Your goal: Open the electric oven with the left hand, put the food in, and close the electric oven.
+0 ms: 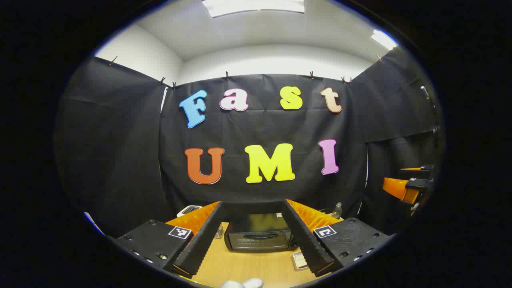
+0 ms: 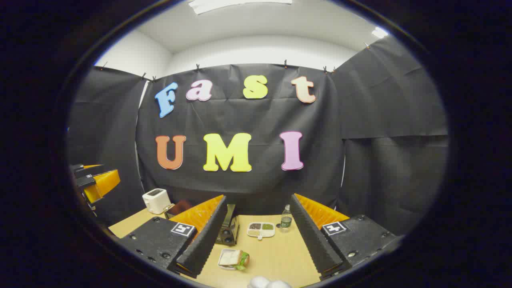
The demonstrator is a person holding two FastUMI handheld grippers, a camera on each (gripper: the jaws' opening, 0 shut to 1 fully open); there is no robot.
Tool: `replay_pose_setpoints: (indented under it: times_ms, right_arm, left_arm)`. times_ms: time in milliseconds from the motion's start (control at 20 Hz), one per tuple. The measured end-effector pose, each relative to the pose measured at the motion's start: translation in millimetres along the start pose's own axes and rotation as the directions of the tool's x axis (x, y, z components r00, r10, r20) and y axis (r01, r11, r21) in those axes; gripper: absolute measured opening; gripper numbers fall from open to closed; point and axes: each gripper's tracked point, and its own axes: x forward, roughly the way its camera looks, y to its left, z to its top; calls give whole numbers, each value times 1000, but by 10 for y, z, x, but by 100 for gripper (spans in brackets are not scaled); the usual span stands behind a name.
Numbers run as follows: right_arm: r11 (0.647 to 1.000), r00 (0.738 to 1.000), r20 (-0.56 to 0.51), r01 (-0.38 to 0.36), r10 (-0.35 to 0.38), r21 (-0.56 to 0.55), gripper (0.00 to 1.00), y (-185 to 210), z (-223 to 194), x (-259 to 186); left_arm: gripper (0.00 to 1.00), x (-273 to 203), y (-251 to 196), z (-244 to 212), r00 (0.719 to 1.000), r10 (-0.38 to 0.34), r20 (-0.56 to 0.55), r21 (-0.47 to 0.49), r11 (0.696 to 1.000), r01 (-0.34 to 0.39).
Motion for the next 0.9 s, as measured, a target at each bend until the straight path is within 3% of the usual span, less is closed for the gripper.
replay_pose_setpoints:
  times_ms: [150, 200, 300, 350, 400, 450, 900]
  right_arm:
    - [1000, 1000, 5, 4, -4, -11, 97, 1, 19, 9]
    - [1000, 1000, 6, 5, -5, -12, 97, 16, 38, 8]
    - [1000, 1000, 7, 9, -9, -12, 97, 17, 27, 28]
    - [1000, 1000, 5, 11, -11, -11, 97, 18, 34, 37]
    - [1000, 1000, 2, 10, -10, -11, 97, 30, 8, 45]
    - [1000, 1000, -2, 9, -9, -13, 97, 39, 6, 52]
    - [1000, 1000, 7, 6, -6, -20, 97, 53, -17, 88]
  left_arm:
    - [88, 2, 20, -10, 1000, 11, -3, -5, 1000, -11]
    - [95, 13, 35, -15, 1000, 12, -3, -3, 1000, -12]
    - [95, 61, 101, -34, 1000, 12, -4, -1, 1000, -12]
    - [88, 97, 132, -46, 1000, 12, -4, 1, 1000, -12]
    - [88, 113, 141, -67, 1000, 13, -7, 1, 1000, -13]
    - [95, 130, 142, -70, 1000, 11, -9, -2, 1000, -11]
    - [95, 210, 184, -223, 1000, 9, -16, -5, 1000, -9]
